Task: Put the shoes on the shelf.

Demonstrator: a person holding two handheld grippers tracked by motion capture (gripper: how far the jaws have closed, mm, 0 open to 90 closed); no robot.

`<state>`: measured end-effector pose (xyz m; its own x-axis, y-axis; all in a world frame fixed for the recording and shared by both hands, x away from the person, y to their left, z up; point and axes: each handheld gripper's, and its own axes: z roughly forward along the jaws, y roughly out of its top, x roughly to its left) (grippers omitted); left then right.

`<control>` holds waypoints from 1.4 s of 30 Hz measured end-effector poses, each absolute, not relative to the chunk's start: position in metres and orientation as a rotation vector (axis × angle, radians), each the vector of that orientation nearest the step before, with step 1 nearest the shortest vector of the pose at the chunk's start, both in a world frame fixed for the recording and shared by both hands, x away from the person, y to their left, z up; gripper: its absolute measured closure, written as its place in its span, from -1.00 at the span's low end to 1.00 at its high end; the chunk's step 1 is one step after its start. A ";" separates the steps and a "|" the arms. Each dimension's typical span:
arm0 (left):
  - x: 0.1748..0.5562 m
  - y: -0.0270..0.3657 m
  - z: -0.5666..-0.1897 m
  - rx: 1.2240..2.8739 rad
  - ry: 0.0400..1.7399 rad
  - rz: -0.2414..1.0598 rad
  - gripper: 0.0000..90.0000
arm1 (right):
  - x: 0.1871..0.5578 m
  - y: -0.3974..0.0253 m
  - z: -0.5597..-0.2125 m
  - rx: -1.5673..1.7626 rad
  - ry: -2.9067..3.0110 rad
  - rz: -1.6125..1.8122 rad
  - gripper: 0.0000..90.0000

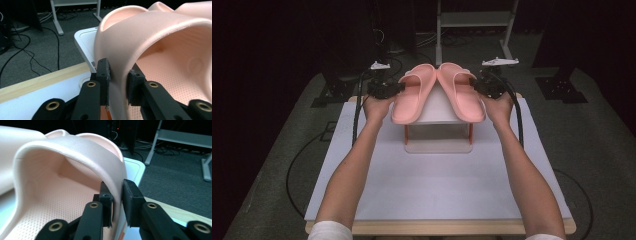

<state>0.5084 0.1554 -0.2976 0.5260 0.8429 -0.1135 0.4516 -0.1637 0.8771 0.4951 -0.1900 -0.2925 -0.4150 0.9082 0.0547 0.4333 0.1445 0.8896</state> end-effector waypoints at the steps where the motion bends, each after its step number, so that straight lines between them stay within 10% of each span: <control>1: 0.508 0.155 -0.297 1.801 1.080 0.508 0.65 | 0.495 -0.189 -0.292 1.279 1.922 1.215 0.69; 42: 0.506 0.137 -0.299 1.775 1.051 0.478 0.46 | 0.498 -0.175 -0.295 1.301 1.924 1.311 0.44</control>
<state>0.5057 0.1372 -0.2994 0.5481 0.8252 -0.1367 0.4396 -0.1451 0.8864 0.4976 -0.1751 -0.2951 -0.4397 0.8896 0.1235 0.4403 0.0937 0.8930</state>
